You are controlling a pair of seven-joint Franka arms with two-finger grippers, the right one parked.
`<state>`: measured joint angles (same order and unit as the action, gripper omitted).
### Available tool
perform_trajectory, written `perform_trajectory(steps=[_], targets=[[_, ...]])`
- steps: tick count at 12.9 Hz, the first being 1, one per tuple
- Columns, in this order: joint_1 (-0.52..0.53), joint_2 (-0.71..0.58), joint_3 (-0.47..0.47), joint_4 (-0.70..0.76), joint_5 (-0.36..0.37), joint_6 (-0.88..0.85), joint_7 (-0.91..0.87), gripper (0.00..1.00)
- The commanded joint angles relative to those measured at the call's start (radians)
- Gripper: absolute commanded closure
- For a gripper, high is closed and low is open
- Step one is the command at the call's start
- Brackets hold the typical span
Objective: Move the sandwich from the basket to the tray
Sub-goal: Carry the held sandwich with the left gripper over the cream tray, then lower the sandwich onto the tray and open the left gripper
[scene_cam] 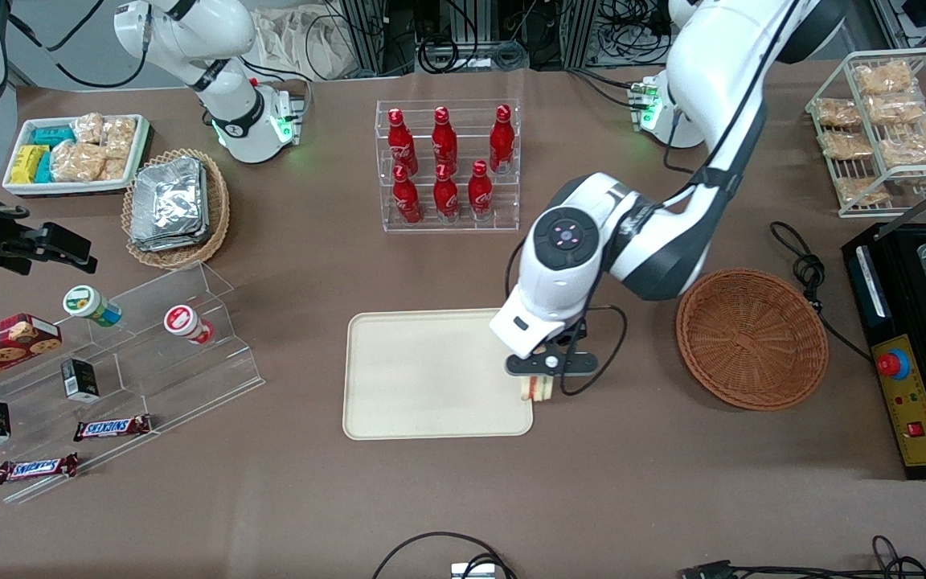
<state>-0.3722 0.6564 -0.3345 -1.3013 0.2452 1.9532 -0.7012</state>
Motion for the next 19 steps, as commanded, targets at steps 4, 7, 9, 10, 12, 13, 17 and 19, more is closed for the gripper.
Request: perform_trajectory(steps=[4, 7, 9, 10, 12, 13, 17, 19], targets=[[-0.082, 0.141, 0.011, 0.053, 0.025, 0.056, -0.017, 0.8], [-0.085, 0.187, 0.009, 0.051, 0.071, 0.108, -0.053, 0.8], [-0.085, 0.197, 0.009, 0.051, 0.074, 0.133, -0.058, 0.8], [-0.083, 0.204, 0.011, 0.053, 0.074, 0.135, -0.058, 0.8], [-0.083, 0.218, 0.011, 0.053, 0.077, 0.148, -0.058, 0.8], [-0.083, 0.23, 0.011, 0.054, 0.088, 0.151, -0.058, 0.8], [-0.083, 0.256, 0.011, 0.06, 0.101, 0.153, -0.06, 0.75], [-0.085, 0.266, 0.011, 0.06, 0.103, 0.153, -0.067, 0.63]])
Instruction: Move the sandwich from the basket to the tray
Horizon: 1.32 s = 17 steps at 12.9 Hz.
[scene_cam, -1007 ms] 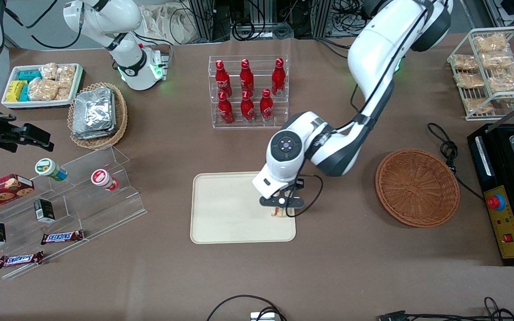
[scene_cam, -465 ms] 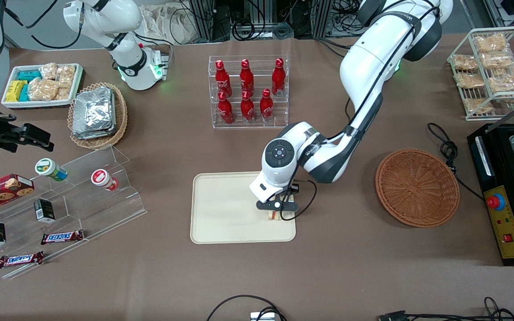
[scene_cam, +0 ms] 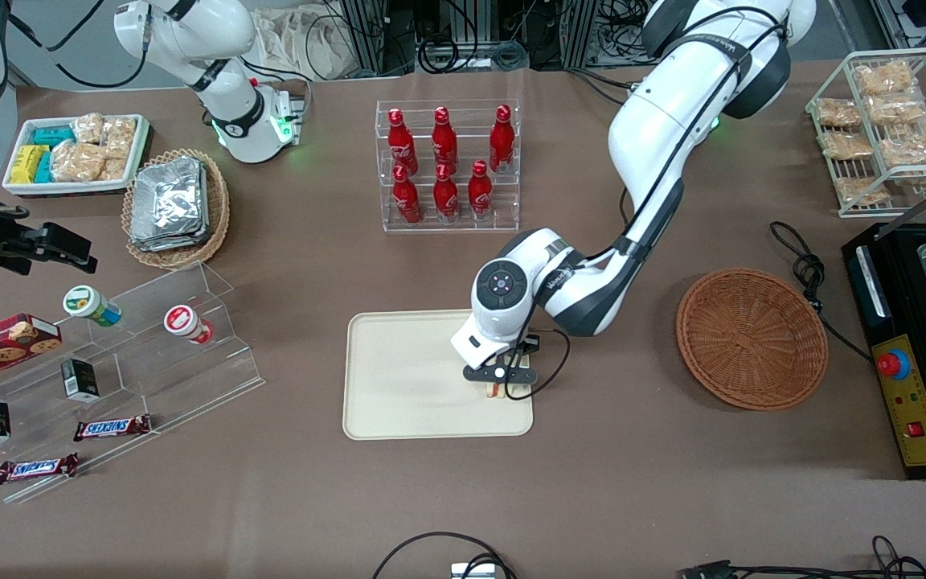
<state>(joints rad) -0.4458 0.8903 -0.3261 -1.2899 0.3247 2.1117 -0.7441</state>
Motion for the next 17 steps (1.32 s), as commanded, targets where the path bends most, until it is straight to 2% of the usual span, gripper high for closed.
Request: perform_trajectory(steps=[1, 2, 3, 8, 12, 15, 17], targets=[[-0.011, 0.032, 0.002, 0.049, 0.024, -0.004, -0.031, 0.32], [-0.01, 0.032, 0.002, 0.05, 0.024, 0.016, -0.064, 0.05], [-0.01, 0.029, 0.002, 0.05, 0.024, 0.043, -0.102, 0.01], [0.005, -0.036, 0.002, 0.055, 0.024, 0.036, -0.179, 0.0], [0.015, -0.126, 0.091, 0.055, 0.014, -0.105, -0.195, 0.0], [0.097, -0.214, 0.098, 0.055, 0.007, -0.217, -0.19, 0.0], [0.146, -0.273, 0.098, 0.066, -0.041, -0.272, -0.19, 0.0]])
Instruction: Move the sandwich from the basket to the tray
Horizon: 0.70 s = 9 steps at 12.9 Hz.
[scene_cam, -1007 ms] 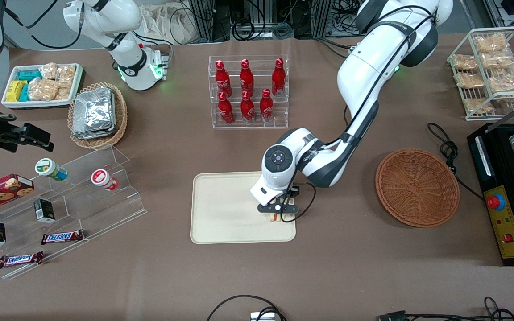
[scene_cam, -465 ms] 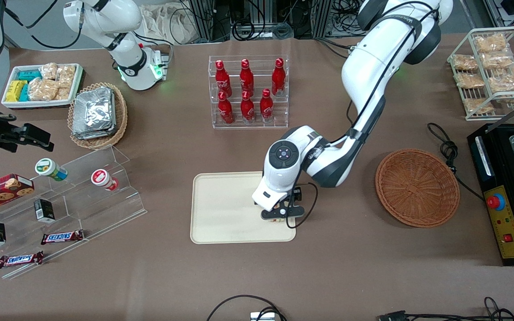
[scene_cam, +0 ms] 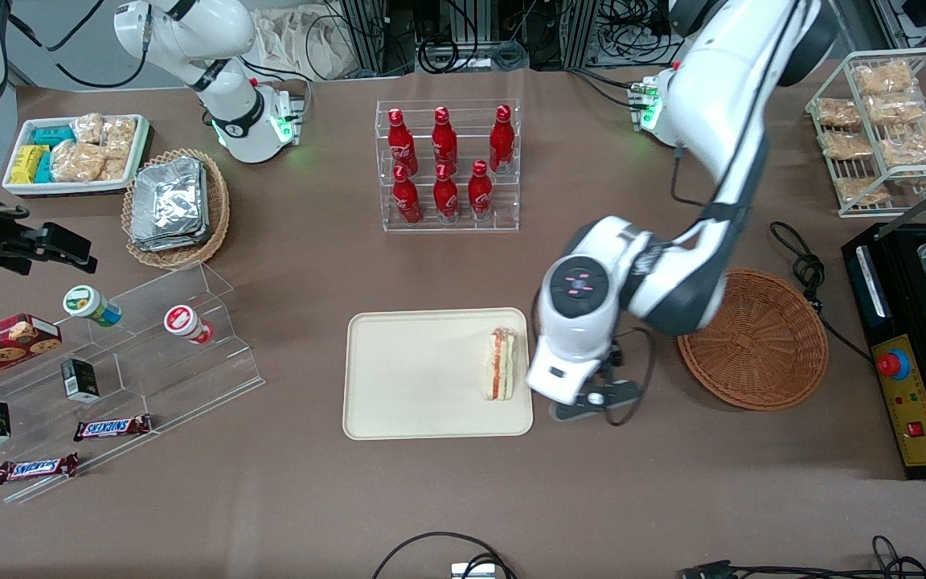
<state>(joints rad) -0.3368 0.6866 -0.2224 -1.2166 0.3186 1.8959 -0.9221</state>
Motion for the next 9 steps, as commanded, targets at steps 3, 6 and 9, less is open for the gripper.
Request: perform_trajectory(steps=[3, 6, 9], targets=[[0.085, -0.117, -0.005, 0.031, -0.041, -0.171, 0.044, 0.0], [0.177, -0.186, -0.005, 0.034, -0.134, -0.248, 0.171, 0.0], [0.24, -0.243, -0.003, 0.032, -0.147, -0.354, 0.317, 0.0]])
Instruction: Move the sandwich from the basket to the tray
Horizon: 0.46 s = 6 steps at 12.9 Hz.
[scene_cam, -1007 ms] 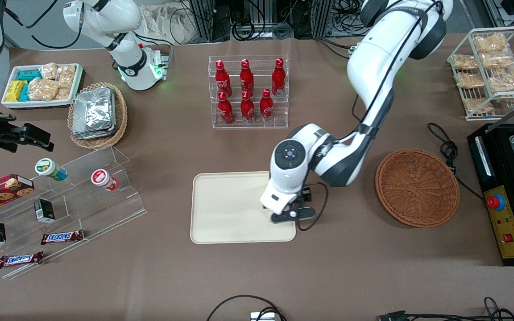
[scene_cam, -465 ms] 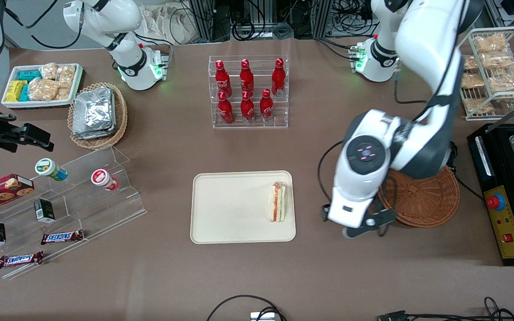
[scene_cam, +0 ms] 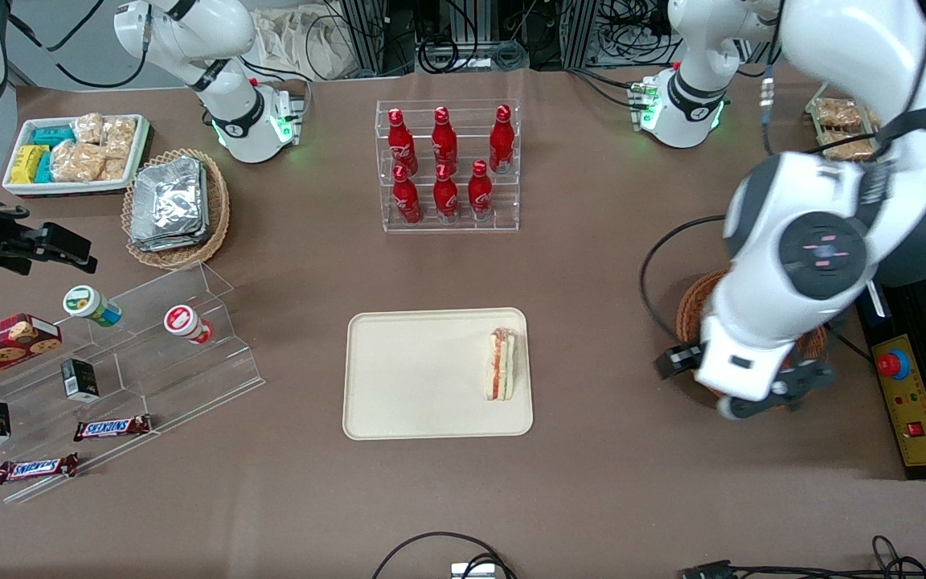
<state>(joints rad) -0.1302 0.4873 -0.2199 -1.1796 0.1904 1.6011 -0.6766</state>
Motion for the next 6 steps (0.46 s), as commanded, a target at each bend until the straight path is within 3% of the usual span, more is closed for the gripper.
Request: perform_trajectory(steps=[1, 6], targets=[[0.058, -0.073, -0.006, -0.012, -0.022, -0.079, 0.107, 0.0], [0.173, -0.318, -0.003, -0.205, -0.118, -0.118, 0.342, 0.0]])
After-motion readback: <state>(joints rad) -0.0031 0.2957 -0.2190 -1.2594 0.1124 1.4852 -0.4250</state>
